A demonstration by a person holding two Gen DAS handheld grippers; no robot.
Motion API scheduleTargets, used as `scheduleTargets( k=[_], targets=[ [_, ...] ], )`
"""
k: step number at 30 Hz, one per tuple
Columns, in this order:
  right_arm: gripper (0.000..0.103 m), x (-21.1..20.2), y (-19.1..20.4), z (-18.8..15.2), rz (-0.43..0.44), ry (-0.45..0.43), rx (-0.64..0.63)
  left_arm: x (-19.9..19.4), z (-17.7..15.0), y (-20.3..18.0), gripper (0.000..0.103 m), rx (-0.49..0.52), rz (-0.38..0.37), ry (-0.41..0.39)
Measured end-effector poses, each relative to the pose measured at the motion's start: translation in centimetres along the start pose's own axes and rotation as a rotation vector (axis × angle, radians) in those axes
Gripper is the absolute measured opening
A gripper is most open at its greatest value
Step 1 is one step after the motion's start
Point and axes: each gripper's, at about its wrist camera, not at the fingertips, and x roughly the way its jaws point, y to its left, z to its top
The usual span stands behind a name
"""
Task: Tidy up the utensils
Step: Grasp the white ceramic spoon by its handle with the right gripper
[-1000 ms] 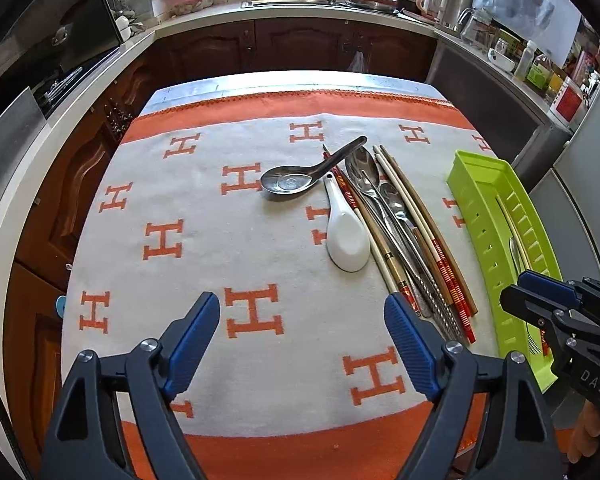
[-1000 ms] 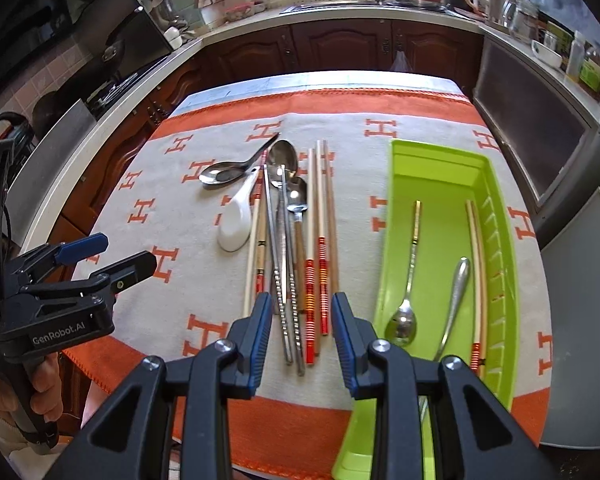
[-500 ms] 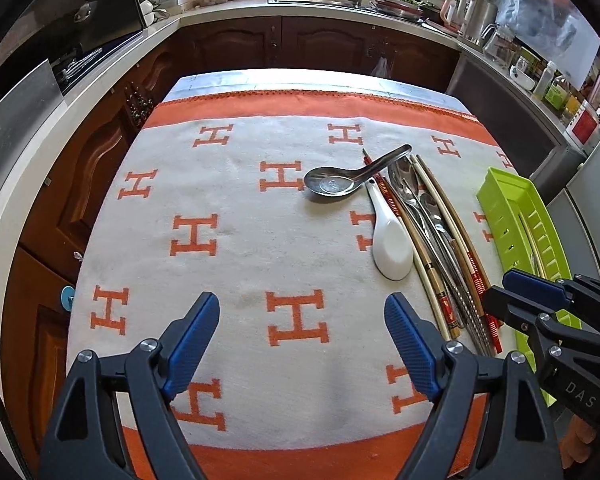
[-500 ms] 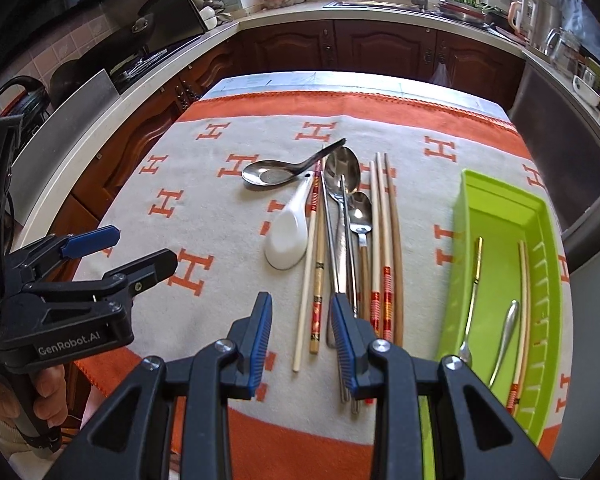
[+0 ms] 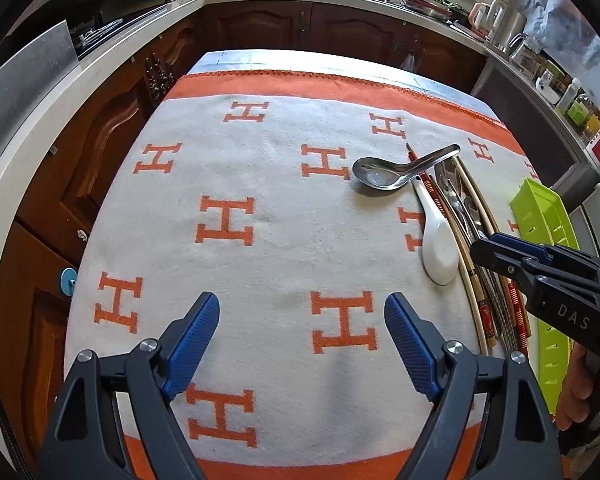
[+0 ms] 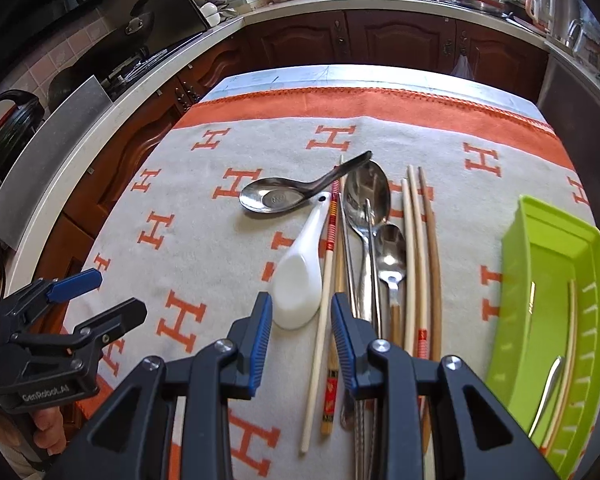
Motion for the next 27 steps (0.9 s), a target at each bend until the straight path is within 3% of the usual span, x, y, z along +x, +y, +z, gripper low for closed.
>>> scheduleTargets(
  k=[8, 21, 27],
  targets=[
    [0.03, 3.6, 0.2, 1.2, -0.014, 0.039, -0.065, 0.7, 0.2, 0.5, 0.083, -0.015, -0.004, 0.012],
    [0.03, 4.6, 0.2, 1.7, 0.079, 0.045, -0.108, 1.7, 0.2, 0.5, 0.083, -0.018, -0.003, 0.033],
    [0.035, 5.4, 0.0, 1.8, 0.118, 0.058, -0.1, 1.7, 0.3, 0.0, 0.083, -0.012, -0.004, 0.036]
  ],
)
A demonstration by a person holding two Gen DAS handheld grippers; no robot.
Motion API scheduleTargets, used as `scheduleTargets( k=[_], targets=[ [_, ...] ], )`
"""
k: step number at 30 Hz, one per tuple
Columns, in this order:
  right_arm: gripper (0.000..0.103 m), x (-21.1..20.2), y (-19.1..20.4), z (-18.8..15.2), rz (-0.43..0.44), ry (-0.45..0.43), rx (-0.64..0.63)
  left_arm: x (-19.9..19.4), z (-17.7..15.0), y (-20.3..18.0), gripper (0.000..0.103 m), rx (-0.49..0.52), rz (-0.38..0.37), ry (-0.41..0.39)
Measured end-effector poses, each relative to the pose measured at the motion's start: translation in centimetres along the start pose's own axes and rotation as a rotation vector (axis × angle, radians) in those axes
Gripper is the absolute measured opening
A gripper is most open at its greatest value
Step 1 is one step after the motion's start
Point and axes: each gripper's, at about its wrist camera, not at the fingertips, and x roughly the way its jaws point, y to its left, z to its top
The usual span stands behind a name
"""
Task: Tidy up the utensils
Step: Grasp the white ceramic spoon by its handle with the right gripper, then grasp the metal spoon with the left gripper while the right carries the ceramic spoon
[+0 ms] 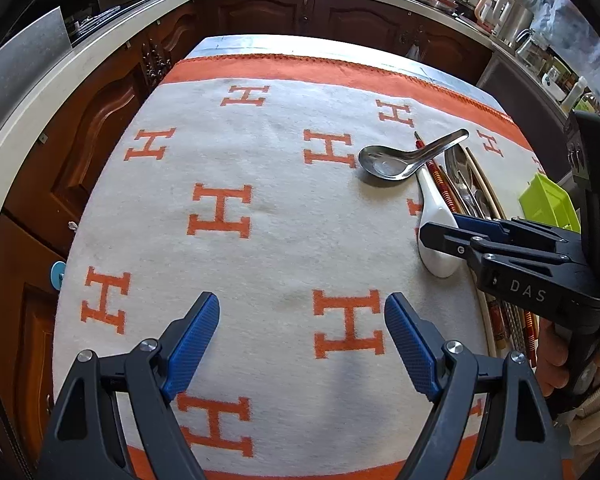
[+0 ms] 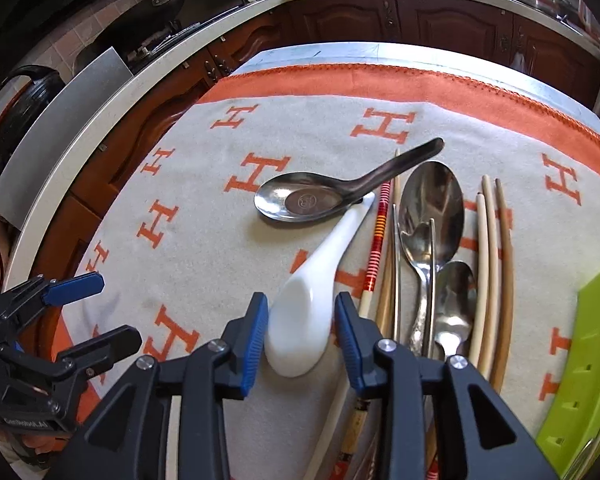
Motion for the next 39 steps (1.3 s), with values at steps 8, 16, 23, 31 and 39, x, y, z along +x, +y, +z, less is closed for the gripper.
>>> scheduleTargets(
  k=[8, 16, 23, 31, 39],
  targets=[
    [0.031, -0.3, 0.8, -0.2, -0.017, 0.004, -0.016, -0.4, -0.1, 0.2, 0.083, -0.01, 0.012, -0.016],
    [0.006, -1.4, 1.9, -0.5, -0.048, -0.008, -0.057, -0.7, -0.1, 0.2, 0.083, -0.004, 0.012, -0.021],
    [0.006, -1.9, 1.7, -1.1, 0.004, -0.01, -0.013, -1.0, 0.2, 0.0, 0.083, 0.013, 0.002, -0.025],
    [0.006, -4.8, 0.3, -2.1, 0.063, -0.066, 0.067, -0.2, 4.4, 1.2, 0.083, 0.033, -0.122, -0.047],
    [0.006, -7.0, -1.4, -2.8, 0.102, -0.117, 0.14, 4.4, 9.4, -1.0, 0.082, 0.067, -0.222, -0.009]
  ],
)
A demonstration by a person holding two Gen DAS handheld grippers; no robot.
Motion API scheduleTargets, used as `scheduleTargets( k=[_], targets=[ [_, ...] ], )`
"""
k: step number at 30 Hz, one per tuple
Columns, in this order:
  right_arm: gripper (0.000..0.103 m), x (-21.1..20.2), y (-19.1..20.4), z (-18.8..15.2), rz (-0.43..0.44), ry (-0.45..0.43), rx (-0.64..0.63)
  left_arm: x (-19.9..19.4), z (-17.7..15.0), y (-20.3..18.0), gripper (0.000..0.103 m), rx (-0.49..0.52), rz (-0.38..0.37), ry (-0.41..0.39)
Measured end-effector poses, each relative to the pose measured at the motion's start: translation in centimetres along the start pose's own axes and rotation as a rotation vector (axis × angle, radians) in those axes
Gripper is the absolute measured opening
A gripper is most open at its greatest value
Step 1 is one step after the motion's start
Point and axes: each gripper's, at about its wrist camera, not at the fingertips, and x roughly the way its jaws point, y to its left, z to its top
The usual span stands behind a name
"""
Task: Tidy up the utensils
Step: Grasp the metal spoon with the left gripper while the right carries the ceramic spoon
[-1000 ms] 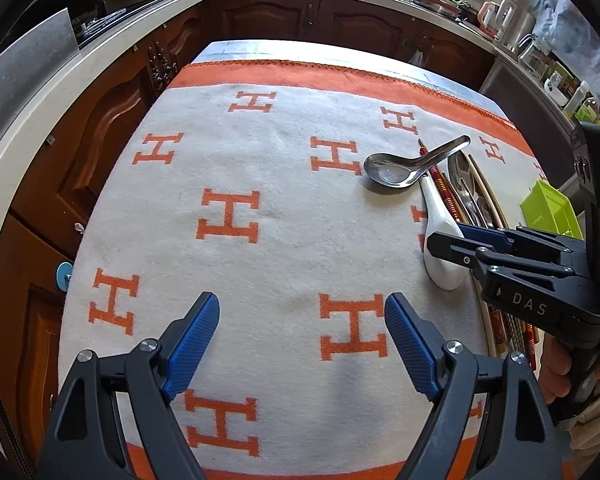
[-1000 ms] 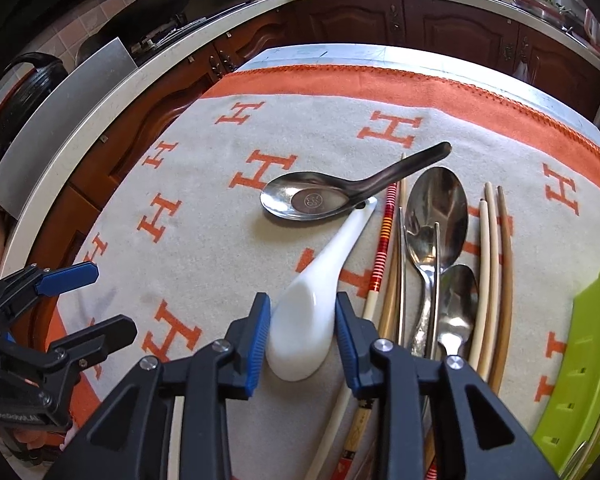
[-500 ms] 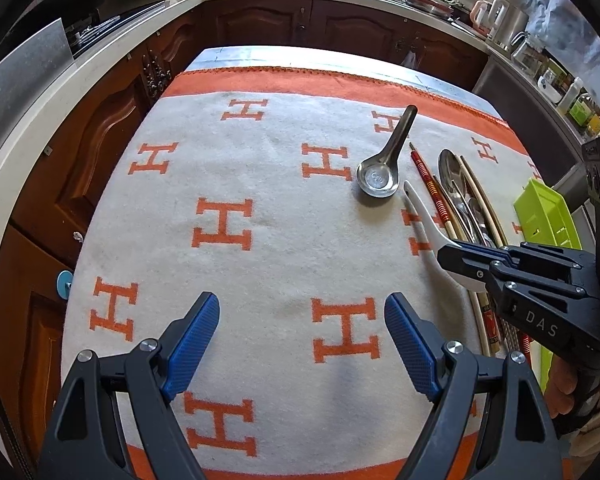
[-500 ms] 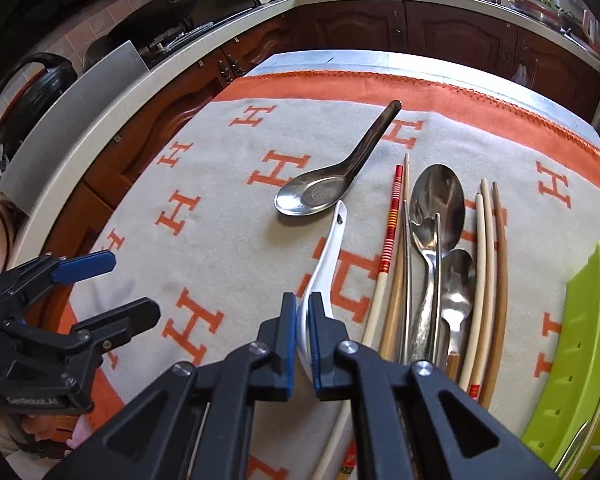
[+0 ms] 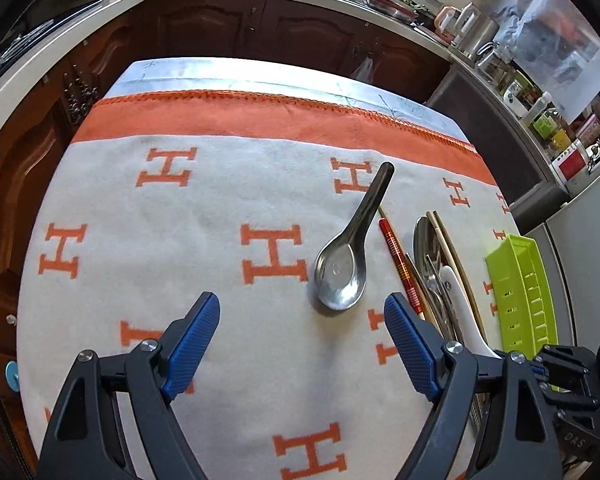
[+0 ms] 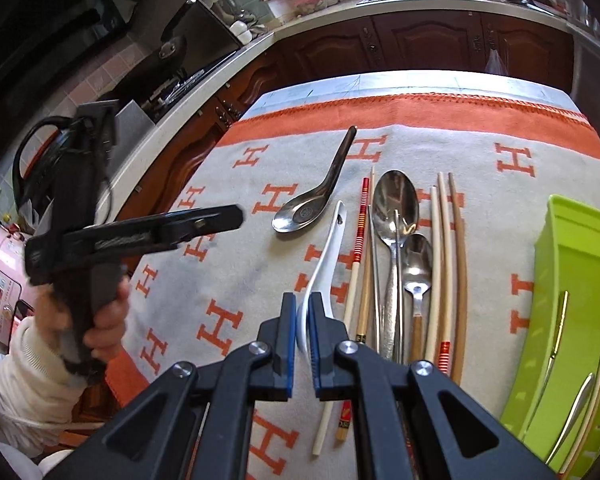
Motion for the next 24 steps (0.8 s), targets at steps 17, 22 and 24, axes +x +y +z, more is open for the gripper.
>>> scheduleTargets(
  k=[17, 22, 24],
  targets=[
    [0.006, -1.5, -1.2, -0.9, -0.015, -0.04, -0.001, 6.4, 1.4, -5.6, 0.024, 0.254, 0.161, 0.05],
    [0.006, -2.1, -1.9, -1.3, 0.003, -0.049, 0.034, 5.4, 1.3, -6.7, 0.005, 0.253, 0.164, 0.008],
    [0.006, -2.7, -2.2, -1.3, 0.008, -0.061, 0.052, 4.7, 1.1, -6.7, 0.002, 0.223, 0.146, 0.012]
  ],
)
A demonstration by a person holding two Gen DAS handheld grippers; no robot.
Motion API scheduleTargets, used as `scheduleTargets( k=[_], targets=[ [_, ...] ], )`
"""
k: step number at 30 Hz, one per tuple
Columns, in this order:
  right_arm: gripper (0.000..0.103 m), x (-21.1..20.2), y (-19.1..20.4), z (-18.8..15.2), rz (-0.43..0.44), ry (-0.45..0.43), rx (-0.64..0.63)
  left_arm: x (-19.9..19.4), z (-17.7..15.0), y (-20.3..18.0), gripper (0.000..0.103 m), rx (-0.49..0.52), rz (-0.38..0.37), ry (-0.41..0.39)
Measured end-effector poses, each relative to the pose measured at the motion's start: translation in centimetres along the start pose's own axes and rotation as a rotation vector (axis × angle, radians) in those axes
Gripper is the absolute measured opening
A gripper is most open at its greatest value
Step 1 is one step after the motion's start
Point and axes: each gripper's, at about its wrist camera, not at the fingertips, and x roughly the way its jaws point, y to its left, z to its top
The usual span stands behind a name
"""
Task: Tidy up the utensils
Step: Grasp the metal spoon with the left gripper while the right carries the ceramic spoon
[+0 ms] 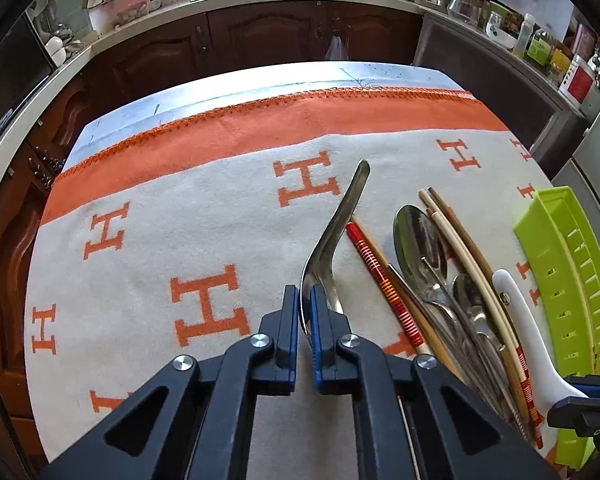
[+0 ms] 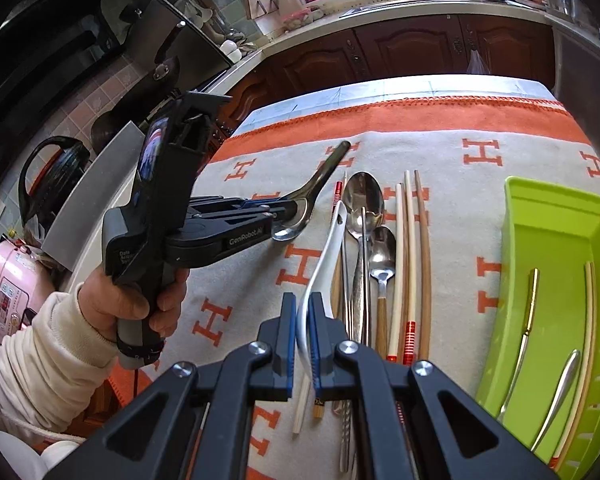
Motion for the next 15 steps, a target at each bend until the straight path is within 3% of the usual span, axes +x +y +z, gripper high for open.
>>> scheduleTargets(
  k=[8, 15],
  targets=[
    [0.006, -4.1, -1.8, -0.2, -0.01, -0.082, 0.071, -2.9, -1.8, 0.4, 0.001, -0.121, -0.035, 0.011],
    [0.006, -9.3, -4.6, -1.4, -0.069, -0.179, 0.151, -8.9, -2.2, -2.7, 0.001, -0.158, -0.143, -0.057]
  ],
)
